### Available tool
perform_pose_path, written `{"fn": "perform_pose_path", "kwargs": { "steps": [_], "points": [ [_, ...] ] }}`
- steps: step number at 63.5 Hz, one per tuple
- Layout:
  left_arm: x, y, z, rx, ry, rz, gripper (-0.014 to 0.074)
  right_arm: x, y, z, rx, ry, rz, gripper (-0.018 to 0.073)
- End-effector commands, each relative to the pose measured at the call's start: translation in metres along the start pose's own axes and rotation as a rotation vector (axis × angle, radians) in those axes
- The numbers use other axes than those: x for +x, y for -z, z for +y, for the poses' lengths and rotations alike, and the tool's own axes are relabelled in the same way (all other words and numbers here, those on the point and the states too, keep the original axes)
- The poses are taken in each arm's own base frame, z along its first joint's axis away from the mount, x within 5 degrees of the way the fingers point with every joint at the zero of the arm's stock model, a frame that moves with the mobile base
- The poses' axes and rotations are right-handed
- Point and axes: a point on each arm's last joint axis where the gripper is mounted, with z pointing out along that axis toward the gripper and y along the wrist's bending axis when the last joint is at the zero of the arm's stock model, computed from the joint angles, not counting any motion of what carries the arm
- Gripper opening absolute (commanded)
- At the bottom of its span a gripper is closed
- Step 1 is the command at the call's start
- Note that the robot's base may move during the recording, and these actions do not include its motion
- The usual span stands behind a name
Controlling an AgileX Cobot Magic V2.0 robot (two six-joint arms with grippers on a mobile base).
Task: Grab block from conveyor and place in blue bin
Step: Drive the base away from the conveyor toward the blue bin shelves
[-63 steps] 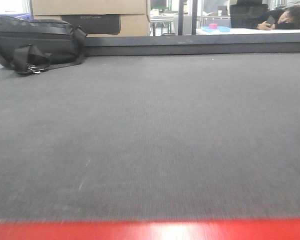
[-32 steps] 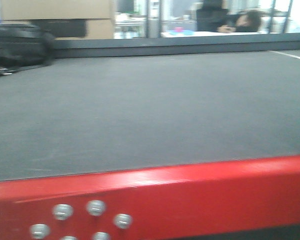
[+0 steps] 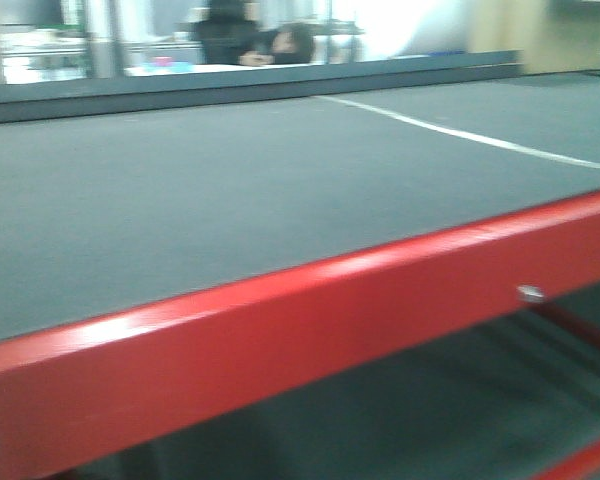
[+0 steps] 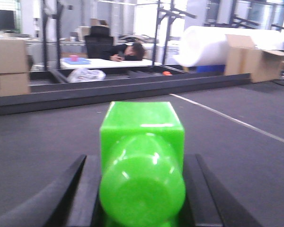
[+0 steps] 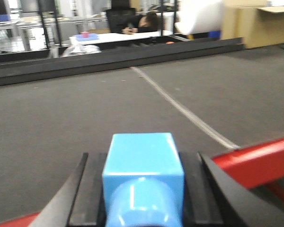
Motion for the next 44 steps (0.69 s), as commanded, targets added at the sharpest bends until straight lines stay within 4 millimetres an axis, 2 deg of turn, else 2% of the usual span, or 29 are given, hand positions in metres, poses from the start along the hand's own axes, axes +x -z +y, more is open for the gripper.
{"fn": "perform_pose_path", "kwargs": {
  "steps": [1,44],
  "points": [
    [-0.0012,0.0005,-0.0005,0.008,0.01,-0.019,-0.0111,-0.0046,0.0019,0.0003,-0.001,0.011,-0.032,-0.0162],
    [-0.0012,0.0005,-0.0005,0.008,0.01,-0.019,-0.0111,-0.0046,0.0019,0.0003,-0.001,0.011,-0.032,-0.0162]
  ]
}}
